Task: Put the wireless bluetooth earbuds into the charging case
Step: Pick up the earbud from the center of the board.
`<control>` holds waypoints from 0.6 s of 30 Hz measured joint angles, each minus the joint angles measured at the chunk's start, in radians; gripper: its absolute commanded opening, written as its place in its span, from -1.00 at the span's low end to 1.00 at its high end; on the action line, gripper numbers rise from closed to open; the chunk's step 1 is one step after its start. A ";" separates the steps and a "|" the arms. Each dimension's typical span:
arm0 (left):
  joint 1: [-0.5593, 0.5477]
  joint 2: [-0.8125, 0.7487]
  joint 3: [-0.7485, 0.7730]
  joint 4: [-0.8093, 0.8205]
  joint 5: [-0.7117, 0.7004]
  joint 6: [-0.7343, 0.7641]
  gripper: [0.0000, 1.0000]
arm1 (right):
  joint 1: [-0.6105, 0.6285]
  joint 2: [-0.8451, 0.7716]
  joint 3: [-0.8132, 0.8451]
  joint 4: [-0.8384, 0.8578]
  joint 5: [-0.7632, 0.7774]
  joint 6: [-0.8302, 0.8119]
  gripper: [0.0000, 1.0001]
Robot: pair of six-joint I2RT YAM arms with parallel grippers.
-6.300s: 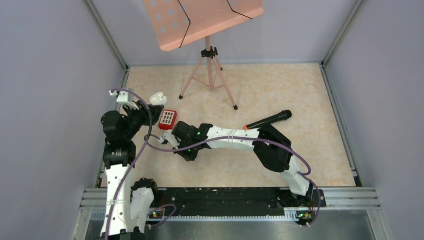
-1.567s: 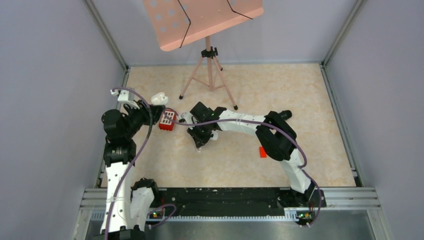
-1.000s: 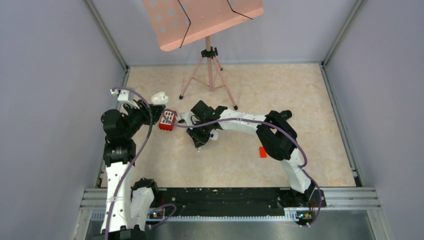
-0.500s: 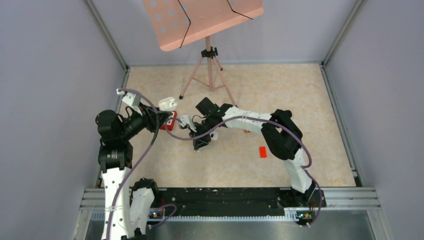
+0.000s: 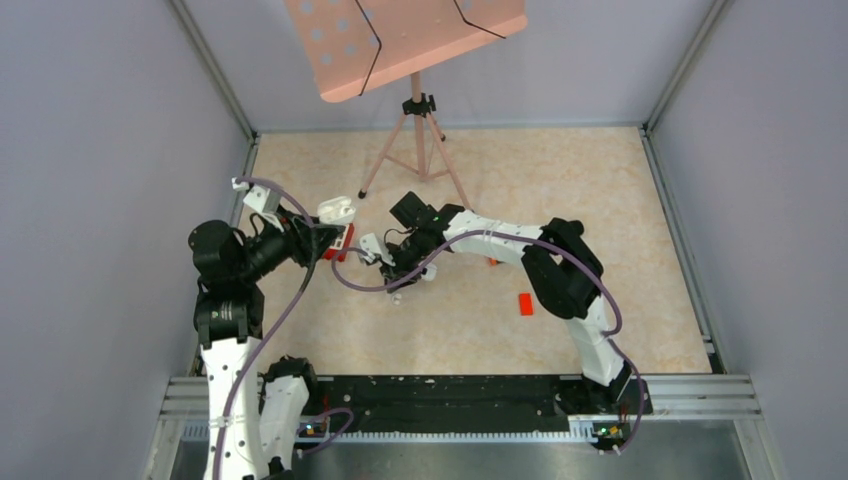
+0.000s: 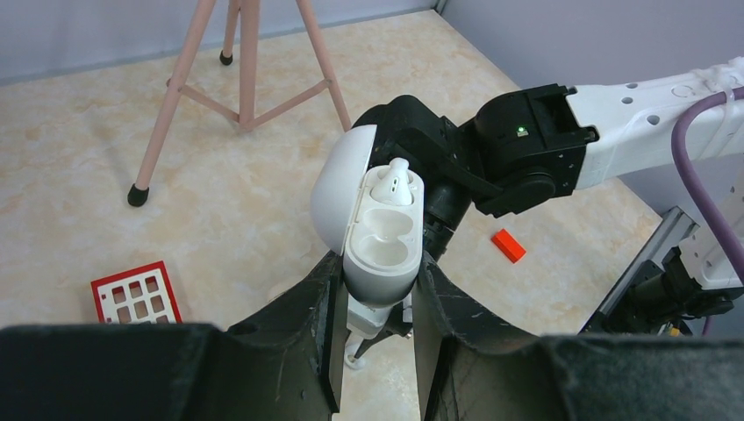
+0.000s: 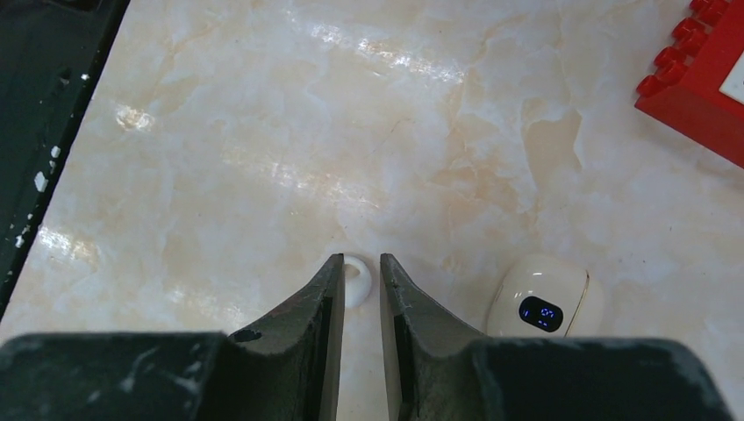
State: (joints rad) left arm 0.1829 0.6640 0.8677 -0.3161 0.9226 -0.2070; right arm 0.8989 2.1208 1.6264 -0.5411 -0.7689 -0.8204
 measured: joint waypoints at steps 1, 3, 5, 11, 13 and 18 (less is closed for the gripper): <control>0.001 0.000 0.000 -0.002 -0.001 0.000 -1.00 | 0.000 0.002 0.002 -0.005 0.003 -0.011 -0.59; 0.004 0.000 0.000 -0.003 -0.005 0.000 -1.00 | 0.000 0.010 0.012 -0.023 0.008 -0.035 -0.60; 0.006 0.000 0.000 -0.006 -0.018 0.002 -1.00 | 0.000 0.016 0.018 -0.036 0.010 -0.056 -0.60; 0.015 0.002 0.000 -0.039 -0.075 0.024 -1.00 | 0.000 0.020 0.020 -0.071 0.011 -0.111 -0.59; 0.019 0.002 0.000 -0.048 -0.085 0.027 -1.00 | 0.000 0.028 0.028 -0.079 0.011 -0.123 -0.58; 0.025 0.002 0.000 -0.056 -0.105 0.031 -1.00 | 0.000 0.054 0.033 -0.088 0.011 -0.141 -0.58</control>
State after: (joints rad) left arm 0.2081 0.6659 0.8677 -0.3717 0.8181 -0.1764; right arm 0.8986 2.1746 1.6592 -0.6289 -0.7574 -0.9615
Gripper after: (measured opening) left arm 0.339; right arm 0.210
